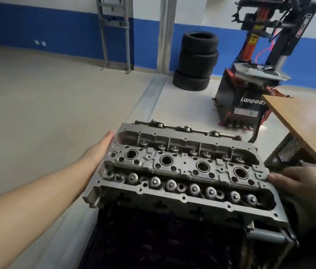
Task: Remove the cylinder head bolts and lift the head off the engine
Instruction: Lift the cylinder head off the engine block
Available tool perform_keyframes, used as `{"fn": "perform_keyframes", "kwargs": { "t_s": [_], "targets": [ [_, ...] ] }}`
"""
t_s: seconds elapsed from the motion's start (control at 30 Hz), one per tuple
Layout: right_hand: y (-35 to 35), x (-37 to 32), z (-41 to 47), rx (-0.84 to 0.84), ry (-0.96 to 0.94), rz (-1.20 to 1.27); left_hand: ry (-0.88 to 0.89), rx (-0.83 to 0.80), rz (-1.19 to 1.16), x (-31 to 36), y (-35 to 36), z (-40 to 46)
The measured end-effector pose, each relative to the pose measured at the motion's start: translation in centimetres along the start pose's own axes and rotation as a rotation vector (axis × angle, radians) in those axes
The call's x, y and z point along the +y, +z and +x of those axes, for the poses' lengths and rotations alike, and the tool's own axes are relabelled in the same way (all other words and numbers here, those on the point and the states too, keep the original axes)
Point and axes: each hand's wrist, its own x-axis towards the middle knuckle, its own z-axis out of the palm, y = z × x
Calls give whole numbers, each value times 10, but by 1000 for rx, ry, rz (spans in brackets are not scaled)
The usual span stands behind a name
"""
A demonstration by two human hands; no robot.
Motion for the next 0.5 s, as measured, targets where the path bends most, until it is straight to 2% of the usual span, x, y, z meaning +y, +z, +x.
{"fn": "perform_keyframes", "kwargs": {
  "t_s": [0.1, 0.17, 0.23, 0.27, 0.33, 0.37, 0.5],
  "targets": [
    [-4, -12, -13, -171, -16, -31, -165, 43, 52, 5, 6, 13],
    [-17, -19, -9, -296, 18, 13, -175, 32, 93, 11, 3, 27],
    [-28, -44, -14, -350, 56, 58, -80, 58, 77, 6, 3, 23],
    [-37, -43, -13, -421, 86, 103, -109, 33, 75, 8, 2, 23],
    [-45, -59, -10, -456, 96, 136, -68, 45, 72, 12, 4, 13],
    [-52, -58, -12, -521, 125, 147, -134, 0, 28, 17, 3, 6],
    [-62, -67, -7, -609, 169, 208, -258, 5, -62, 38, 1, -2]
  ]
}}
